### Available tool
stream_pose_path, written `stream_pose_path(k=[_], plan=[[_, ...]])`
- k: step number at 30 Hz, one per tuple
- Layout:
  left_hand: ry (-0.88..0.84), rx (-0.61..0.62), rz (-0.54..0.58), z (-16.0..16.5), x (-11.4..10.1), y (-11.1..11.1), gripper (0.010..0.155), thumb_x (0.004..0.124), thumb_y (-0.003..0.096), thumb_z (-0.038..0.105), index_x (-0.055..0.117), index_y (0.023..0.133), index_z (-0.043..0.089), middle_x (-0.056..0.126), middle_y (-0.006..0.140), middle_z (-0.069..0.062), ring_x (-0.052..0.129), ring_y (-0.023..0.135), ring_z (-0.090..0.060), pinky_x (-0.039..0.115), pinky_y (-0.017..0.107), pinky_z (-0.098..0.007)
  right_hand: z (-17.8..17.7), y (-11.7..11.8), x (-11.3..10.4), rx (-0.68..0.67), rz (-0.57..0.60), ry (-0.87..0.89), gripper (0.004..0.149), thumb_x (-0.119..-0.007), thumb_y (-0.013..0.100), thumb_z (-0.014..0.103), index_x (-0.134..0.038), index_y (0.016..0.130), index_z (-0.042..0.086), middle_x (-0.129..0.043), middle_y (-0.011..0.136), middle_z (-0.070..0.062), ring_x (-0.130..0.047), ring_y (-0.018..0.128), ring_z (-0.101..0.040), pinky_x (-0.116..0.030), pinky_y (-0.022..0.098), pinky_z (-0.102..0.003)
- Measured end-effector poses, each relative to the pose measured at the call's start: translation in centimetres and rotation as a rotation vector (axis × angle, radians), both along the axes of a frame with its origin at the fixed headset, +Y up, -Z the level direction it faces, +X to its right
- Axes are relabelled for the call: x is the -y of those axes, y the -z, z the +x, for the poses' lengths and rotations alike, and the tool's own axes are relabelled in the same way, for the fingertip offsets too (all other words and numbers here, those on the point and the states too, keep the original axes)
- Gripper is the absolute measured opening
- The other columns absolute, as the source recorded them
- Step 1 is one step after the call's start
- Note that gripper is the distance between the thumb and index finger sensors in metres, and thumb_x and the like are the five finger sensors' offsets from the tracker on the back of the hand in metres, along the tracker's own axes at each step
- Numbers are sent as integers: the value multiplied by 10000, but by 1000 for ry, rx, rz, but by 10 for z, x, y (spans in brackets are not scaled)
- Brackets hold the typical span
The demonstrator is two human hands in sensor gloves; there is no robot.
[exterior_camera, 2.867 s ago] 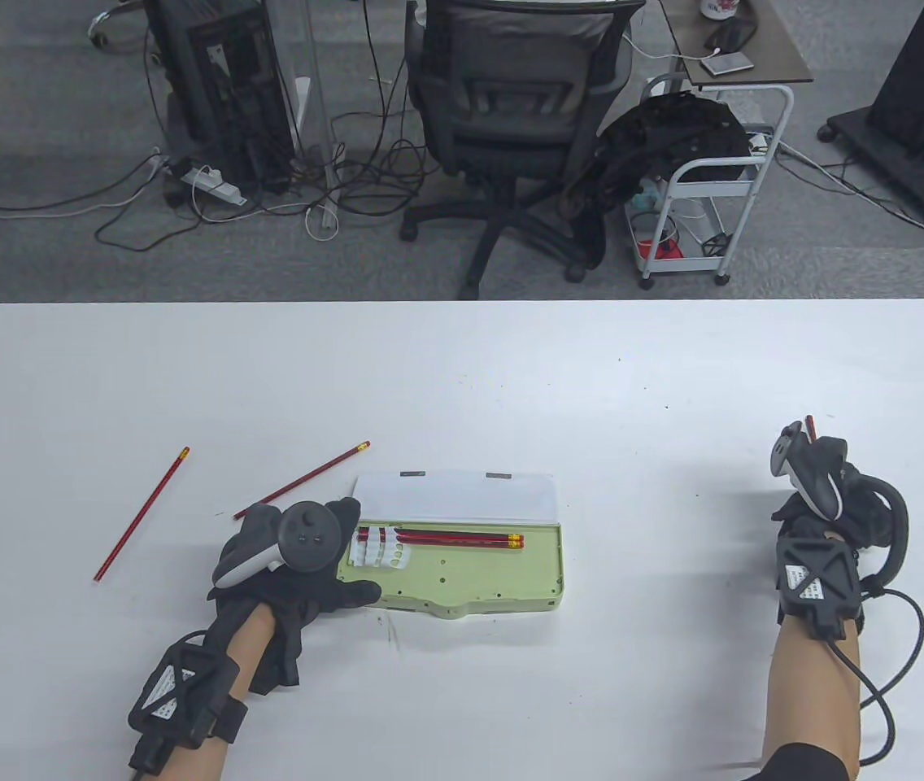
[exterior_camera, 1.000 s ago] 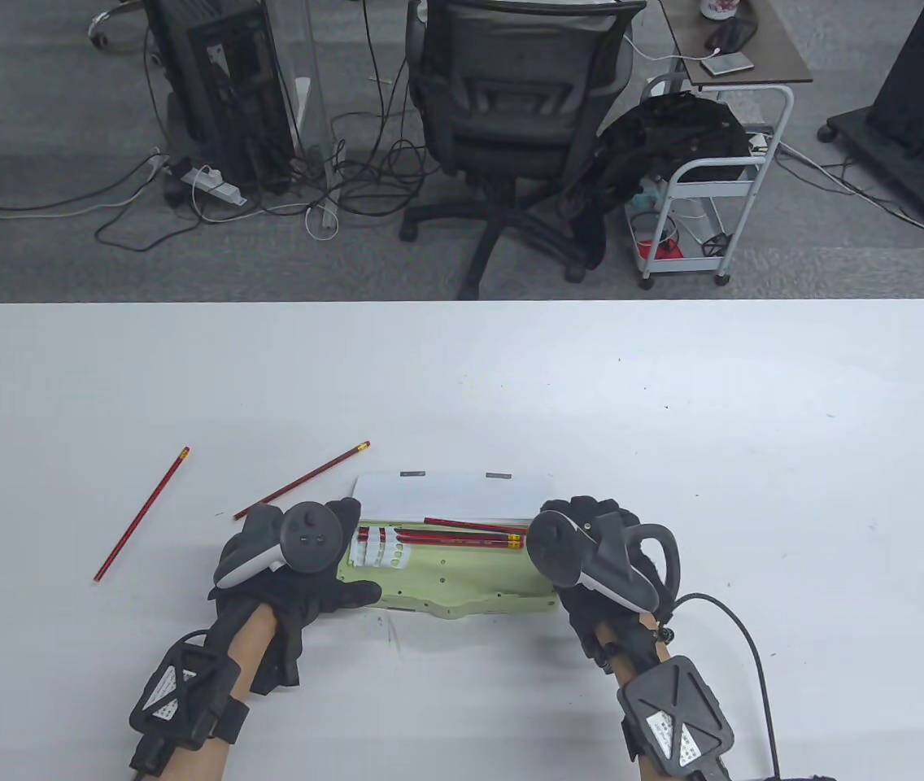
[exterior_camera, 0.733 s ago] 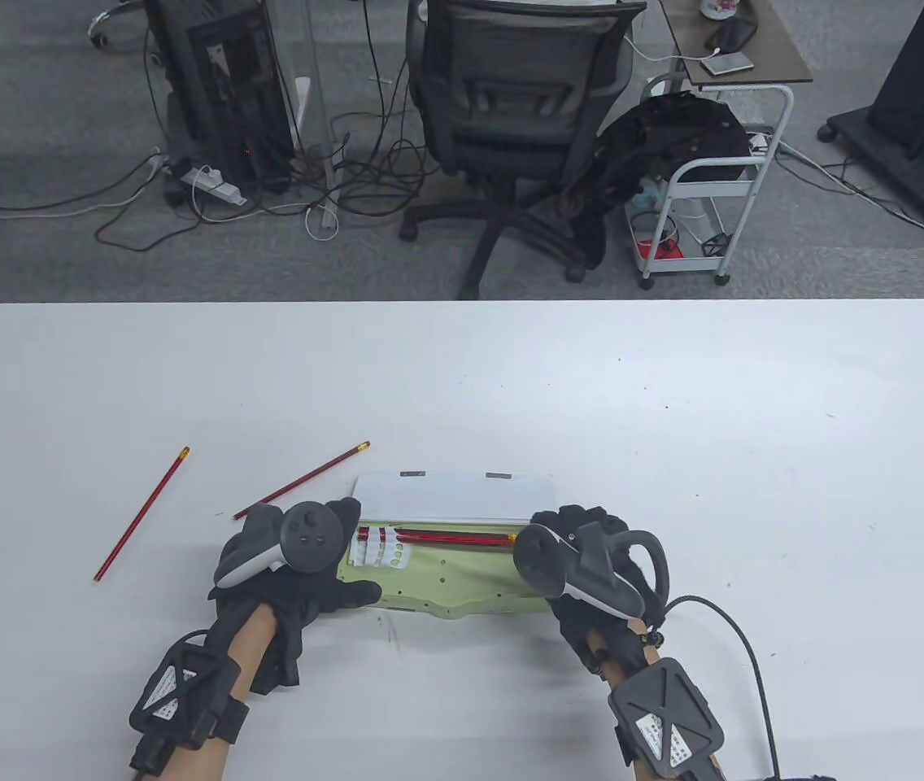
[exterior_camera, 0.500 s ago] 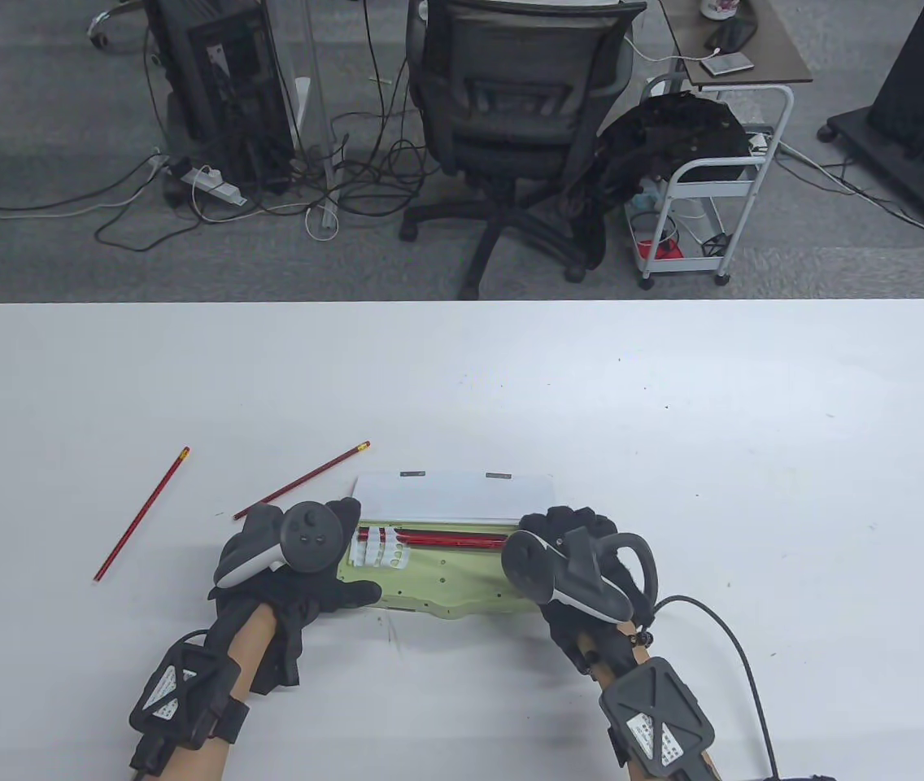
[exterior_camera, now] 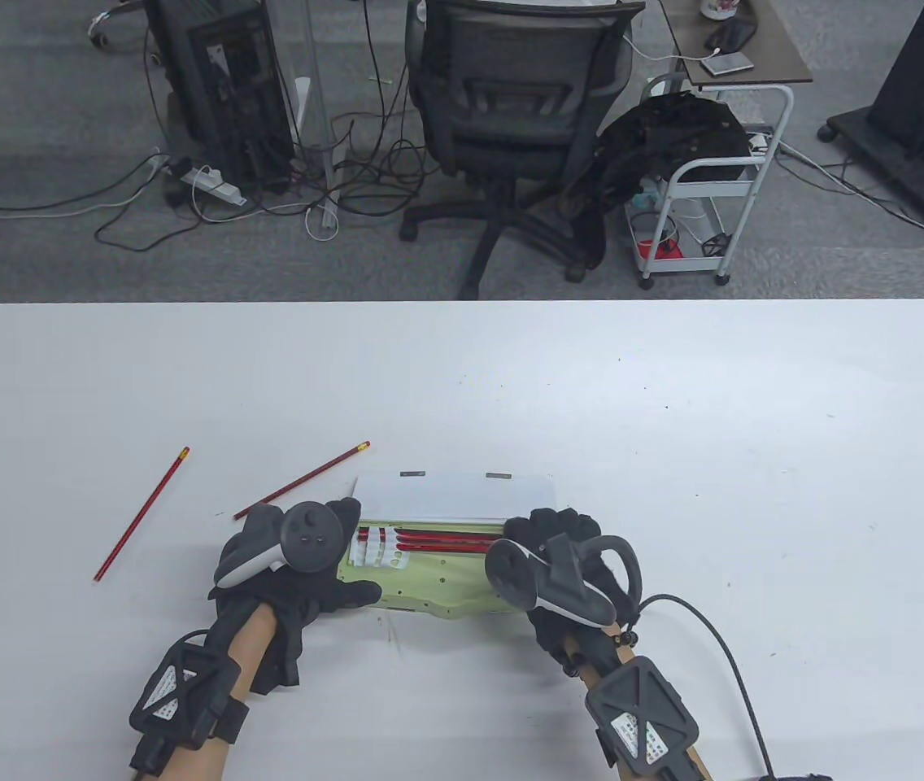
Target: Organize multifunction pencil case
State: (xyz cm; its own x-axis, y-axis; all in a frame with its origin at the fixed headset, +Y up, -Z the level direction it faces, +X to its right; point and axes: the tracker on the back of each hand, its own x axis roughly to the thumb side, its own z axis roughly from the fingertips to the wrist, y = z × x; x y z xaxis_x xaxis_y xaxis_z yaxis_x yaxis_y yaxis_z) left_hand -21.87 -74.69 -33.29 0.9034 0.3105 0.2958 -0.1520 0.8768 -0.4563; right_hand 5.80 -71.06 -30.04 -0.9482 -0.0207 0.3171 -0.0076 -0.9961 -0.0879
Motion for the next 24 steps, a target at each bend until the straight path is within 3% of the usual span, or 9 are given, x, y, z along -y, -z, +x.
stream_pose_path(k=[24], plan=[[0, 0, 0, 0, 0, 0, 1092, 736, 386, 652, 181, 1159, 116, 332, 1255, -214, 362, 1115, -572, 427, 702, -772, -9, 2, 7, -7, 28, -51, 417, -756, 477, 276, -731, 882, 176, -811, 830, -142, -853, 754, -420, -710, 634, -629]])
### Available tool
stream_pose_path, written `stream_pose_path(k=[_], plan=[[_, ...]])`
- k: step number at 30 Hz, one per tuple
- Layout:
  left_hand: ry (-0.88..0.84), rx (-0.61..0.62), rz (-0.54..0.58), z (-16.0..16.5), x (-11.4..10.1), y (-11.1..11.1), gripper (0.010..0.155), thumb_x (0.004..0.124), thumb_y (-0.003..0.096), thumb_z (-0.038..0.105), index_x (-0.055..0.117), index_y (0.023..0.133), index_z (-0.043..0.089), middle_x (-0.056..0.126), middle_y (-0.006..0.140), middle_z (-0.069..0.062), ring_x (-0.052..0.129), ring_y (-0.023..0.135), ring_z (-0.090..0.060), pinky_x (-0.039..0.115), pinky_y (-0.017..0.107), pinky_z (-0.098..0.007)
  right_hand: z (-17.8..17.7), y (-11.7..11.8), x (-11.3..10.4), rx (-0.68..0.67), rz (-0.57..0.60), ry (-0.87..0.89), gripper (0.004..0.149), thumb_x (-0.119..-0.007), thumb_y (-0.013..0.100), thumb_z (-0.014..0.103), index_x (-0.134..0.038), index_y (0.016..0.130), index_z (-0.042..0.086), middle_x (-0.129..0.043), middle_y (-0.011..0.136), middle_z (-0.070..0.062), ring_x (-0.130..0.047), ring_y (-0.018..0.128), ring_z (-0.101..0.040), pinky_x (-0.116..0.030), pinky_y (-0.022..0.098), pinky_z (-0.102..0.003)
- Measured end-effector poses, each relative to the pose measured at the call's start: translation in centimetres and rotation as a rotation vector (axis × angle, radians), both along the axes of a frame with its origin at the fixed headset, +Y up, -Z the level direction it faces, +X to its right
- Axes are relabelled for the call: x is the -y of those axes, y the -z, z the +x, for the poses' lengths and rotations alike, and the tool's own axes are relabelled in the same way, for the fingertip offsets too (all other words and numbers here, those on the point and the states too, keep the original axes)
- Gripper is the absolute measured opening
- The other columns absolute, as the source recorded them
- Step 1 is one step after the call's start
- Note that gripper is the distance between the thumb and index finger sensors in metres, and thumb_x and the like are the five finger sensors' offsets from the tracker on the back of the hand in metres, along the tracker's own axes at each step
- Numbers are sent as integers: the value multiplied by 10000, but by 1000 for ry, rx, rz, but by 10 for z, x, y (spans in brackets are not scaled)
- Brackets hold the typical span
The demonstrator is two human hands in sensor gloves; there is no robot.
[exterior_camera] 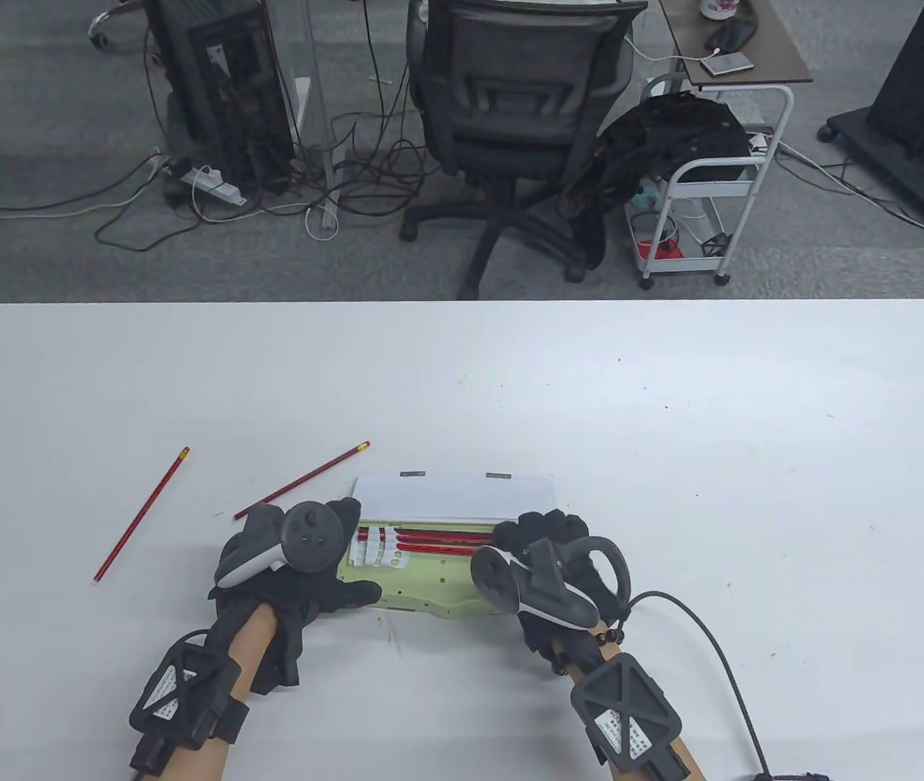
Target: Organize multifunction pencil case
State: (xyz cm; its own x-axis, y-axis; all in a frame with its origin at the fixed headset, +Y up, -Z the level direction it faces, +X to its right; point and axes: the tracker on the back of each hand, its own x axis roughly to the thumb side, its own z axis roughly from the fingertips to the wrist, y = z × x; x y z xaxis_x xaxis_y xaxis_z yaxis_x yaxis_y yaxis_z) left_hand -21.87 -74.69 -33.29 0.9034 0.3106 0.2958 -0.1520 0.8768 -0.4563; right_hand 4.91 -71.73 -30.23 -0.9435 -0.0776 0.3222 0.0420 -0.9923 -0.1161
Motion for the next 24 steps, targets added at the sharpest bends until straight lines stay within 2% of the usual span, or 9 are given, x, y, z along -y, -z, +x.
stream_pose_path(k=[6, 11, 15, 20, 24], plan=[[0, 0, 0, 0, 0, 0, 1092, 735, 387, 652, 180, 1159, 115, 331, 1255, -213, 362, 1115, -572, 428, 702, -772, 13, 4, -7, 42, 0, 58, 452, -742, 486, 294, -722, 917, 162, -817, 842, -150, -856, 769, -434, -713, 634, -628], [7, 1, 0, 0, 0, 0, 1092, 734, 388, 653, 179, 1160, 115, 328, 1256, -215, 359, 1115, -573, 425, 703, -772, 38, 10, -11, 156, -46, 152, 541, -688, 507, 339, -674, 996, 108, -769, 935, -226, -812, 831, -504, -682, 646, -655], [9, 1, 0, 0, 0, 0, 1092, 735, 387, 652, 180, 1159, 115, 329, 1256, -213, 361, 1115, -572, 426, 703, -772, 55, 13, -3, 246, -127, 189, 584, -669, 516, 351, -636, 1029, 74, -708, 984, -283, -755, 871, -557, -642, 656, -685], [11, 1, 1, 1, 0, 0, 1090, 734, 388, 651, 181, 1159, 115, 330, 1256, -216, 361, 1115, -572, 427, 703, -772, 59, 16, 7, 294, -186, 146, 618, -657, 518, 365, -600, 1052, 57, -660, 1011, -313, -713, 890, -587, -618, 660, -699], [12, 1, 1, 1, 0, 0, 1090, 734, 389, 651, 180, 1160, 115, 328, 1256, -215, 358, 1115, -573, 425, 703, -772, 55, 15, 9, 308, -176, 131, 628, -653, 521, 368, -591, 1055, 43, -651, 1013, -320, -703, 893, -591, -615, 660, -700]])
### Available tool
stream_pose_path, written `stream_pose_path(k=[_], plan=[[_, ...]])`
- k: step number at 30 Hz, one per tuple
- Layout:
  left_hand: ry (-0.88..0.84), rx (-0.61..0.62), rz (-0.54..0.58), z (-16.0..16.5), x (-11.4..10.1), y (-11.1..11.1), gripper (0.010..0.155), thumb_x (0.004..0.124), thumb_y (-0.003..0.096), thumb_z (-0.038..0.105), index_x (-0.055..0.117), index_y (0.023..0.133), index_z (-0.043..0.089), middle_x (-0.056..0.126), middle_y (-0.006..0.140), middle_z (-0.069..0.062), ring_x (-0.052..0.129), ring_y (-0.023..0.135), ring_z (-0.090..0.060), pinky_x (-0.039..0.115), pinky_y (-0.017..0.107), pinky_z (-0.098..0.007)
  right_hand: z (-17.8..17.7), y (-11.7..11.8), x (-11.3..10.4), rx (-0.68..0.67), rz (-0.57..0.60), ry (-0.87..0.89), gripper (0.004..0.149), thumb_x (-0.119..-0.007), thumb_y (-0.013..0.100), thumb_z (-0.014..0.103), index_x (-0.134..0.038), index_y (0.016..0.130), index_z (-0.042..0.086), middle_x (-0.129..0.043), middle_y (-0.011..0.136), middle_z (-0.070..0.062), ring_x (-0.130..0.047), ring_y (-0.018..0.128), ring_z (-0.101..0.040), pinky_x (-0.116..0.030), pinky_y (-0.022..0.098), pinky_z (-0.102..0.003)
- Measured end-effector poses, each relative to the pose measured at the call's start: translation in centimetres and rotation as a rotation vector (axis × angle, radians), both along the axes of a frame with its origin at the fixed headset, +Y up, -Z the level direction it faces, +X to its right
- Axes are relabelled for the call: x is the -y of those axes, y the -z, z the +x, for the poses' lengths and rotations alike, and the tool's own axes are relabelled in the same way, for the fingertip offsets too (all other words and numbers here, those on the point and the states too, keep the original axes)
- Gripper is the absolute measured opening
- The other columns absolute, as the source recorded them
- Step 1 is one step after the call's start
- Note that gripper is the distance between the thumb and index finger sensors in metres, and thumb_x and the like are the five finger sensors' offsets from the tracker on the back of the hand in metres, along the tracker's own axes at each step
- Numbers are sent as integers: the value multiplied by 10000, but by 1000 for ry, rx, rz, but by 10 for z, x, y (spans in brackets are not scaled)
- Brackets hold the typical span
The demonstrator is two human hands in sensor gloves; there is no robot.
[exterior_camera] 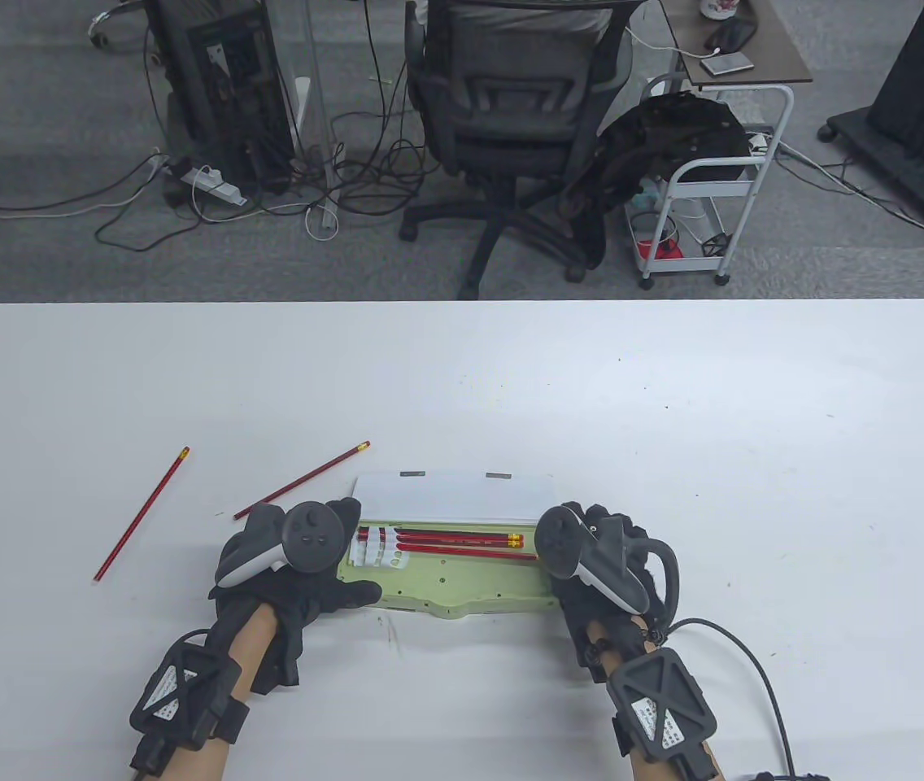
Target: Organize multifunction pencil case
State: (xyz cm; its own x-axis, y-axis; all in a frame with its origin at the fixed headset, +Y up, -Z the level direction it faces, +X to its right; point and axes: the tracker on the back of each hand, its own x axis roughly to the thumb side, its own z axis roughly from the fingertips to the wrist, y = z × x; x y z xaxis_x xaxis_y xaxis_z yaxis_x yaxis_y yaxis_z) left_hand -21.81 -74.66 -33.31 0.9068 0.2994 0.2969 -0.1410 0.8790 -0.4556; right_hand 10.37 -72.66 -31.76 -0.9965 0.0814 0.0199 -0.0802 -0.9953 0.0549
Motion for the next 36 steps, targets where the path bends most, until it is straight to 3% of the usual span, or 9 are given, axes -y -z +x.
stream_pose_path(k=[13, 36], plan=[[7, 0, 0, 0, 0, 0, 1090, 734, 389, 650, 180, 1160, 114, 329, 1256, -216, 358, 1116, -572, 424, 704, -772, -20, -1, 8, 24, 7, -25, 699, -583, 531, 370, -476, 1084, -43, -514, 1047, -389, -604, 914, -645, -569, 666, -722], [3, 0, -3, 1, 0, 0, 1091, 735, 389, 650, 179, 1160, 114, 330, 1256, -215, 360, 1116, -572, 426, 704, -772, -11, 10, 5, 22, -18, 6, 766, -610, 525, 396, -403, 1097, -68, -420, 1068, -417, -513, 941, -678, -499, 676, -747]])
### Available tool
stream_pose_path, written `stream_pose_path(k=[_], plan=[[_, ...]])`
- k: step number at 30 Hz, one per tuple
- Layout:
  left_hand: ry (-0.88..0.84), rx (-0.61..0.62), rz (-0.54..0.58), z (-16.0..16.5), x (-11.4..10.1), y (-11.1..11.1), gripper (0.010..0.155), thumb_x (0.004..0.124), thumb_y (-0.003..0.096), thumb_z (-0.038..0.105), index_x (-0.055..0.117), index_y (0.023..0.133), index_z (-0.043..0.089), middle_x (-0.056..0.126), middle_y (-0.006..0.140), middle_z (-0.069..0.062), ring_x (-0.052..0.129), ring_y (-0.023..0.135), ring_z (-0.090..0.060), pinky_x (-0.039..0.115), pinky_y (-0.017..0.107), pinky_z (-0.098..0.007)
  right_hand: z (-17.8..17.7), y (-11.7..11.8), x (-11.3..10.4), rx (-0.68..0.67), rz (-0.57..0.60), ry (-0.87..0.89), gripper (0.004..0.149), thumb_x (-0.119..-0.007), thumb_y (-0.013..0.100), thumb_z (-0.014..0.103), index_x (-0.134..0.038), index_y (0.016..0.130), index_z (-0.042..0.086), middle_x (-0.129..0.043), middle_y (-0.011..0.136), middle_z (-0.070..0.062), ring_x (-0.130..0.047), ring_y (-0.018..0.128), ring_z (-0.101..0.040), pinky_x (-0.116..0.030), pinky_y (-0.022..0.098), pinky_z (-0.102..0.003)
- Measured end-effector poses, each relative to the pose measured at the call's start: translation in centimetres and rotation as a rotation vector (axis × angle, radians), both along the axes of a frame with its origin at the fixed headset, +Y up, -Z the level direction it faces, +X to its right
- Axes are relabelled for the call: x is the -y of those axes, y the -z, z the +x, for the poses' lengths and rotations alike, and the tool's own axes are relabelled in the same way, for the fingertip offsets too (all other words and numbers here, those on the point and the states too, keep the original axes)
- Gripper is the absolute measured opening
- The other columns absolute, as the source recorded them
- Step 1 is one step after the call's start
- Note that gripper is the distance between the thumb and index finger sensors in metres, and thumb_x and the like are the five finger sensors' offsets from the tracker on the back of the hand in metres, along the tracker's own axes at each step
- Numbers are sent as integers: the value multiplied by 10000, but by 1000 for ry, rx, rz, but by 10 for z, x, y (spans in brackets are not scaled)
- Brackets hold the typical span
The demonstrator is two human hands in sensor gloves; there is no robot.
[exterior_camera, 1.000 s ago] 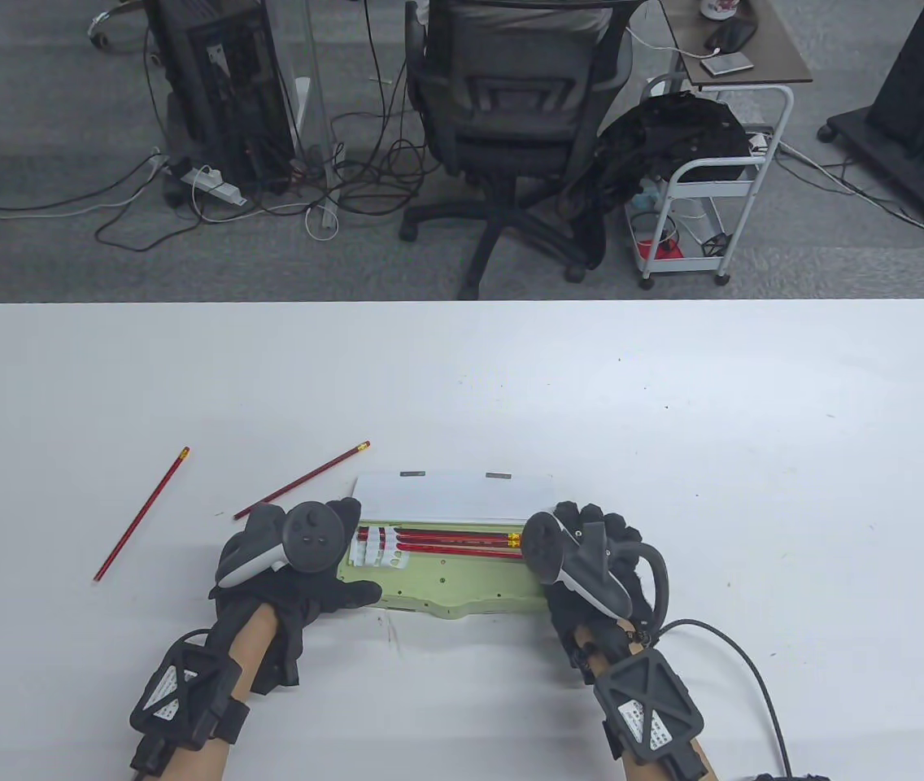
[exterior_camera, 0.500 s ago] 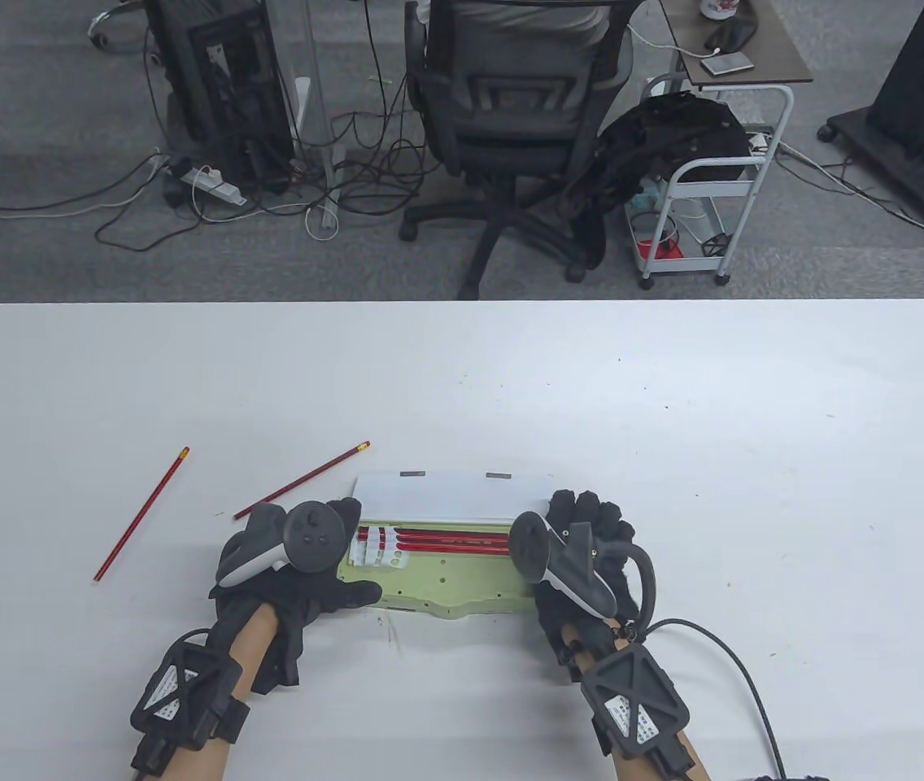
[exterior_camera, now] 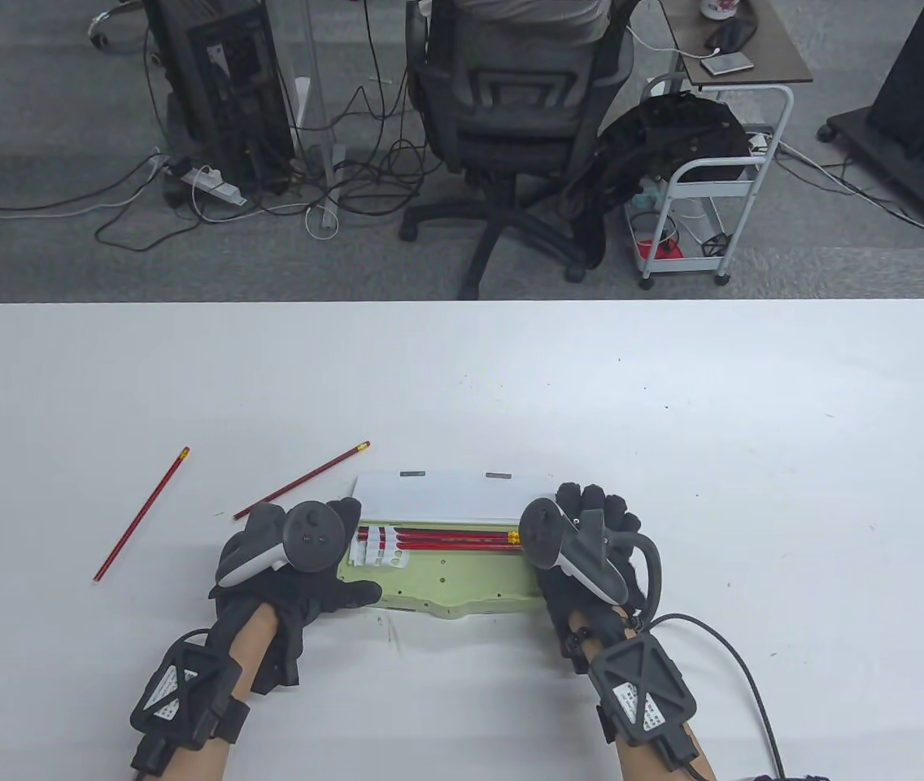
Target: Organize multifunction pencil case
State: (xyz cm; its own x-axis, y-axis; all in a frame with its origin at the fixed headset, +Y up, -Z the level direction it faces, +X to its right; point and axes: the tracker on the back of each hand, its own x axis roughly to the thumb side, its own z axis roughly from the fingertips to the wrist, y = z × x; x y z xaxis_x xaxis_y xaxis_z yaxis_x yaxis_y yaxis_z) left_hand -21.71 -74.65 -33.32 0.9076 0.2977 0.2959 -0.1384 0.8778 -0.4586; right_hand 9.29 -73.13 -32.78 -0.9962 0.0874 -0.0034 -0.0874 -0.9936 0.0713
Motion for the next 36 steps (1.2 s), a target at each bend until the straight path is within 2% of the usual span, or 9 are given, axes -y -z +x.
stream_pose_path(k=[12, 15, 17, 20, 26, 30, 36], plan=[[2, 0, -1, 0, 0, 0, 1092, 737, 388, 649, 180, 1160, 113, 329, 1256, -213, 360, 1116, -572, 426, 703, -773, -7, -1, 3, -21, 34, -11, 739, -584, 524, 365, -404, 1093, -70, -432, 1062, -413, -510, 941, -678, -494, 676, -747], [2, 0, -1, 0, 0, 0, 1091, 737, 388, 649, 181, 1159, 113, 329, 1255, -216, 361, 1117, -571, 425, 704, -773, -8, -1, 4, -39, -3, 50, 778, -573, 518, 404, -384, 1097, -81, -416, 1063, -422, -498, 939, -686, -483, 674, -752], [2, 0, 0, 0, 0, 0, 1093, 737, 387, 649, 181, 1160, 112, 328, 1256, -216, 361, 1116, -572, 425, 703, -773, -12, -2, 4, -39, -16, 70, 759, -574, 524, 376, -384, 1096, -85, -410, 1062, -428, -489, 940, -689, -473, 675, -756], [1, 0, -1, 0, 0, 0, 1093, 737, 388, 648, 180, 1160, 112, 329, 1255, -217, 361, 1115, -573, 426, 703, -774, -18, -4, 1, -57, 22, 1, 751, -581, 527, 362, -382, 1094, -88, -413, 1061, -424, -490, 941, -686, -477, 675, -753], [1, 0, -2, 0, 0, 0, 1092, 737, 388, 650, 181, 1159, 114, 331, 1255, -215, 362, 1116, -571, 427, 703, -773, -23, -8, 2, -70, 38, -18, 731, -579, 533, 345, -386, 1093, -83, -412, 1062, -422, -498, 940, -683, -480, 675, -751], [-3, 0, -2, 0, 0, 0, 1093, 736, 388, 650, 178, 1159, 114, 330, 1255, -216, 363, 1116, -571, 427, 703, -773, -20, -7, 0, -72, 47, -14, 734, -580, 533, 361, -397, 1091, -79, -434, 1058, -415, -514, 938, -676, -491, 673, -747], [-4, 0, -1, 0, 0, 0, 1091, 734, 388, 651, 178, 1159, 116, 330, 1255, -215, 362, 1117, -570, 427, 703, -771, -2, -8, -12, -157, 18, 76, 720, -576, 530, 376, -424, 1095, -45, -447, 1072, -388, -521, 950, -661, -488, 678, -743]])
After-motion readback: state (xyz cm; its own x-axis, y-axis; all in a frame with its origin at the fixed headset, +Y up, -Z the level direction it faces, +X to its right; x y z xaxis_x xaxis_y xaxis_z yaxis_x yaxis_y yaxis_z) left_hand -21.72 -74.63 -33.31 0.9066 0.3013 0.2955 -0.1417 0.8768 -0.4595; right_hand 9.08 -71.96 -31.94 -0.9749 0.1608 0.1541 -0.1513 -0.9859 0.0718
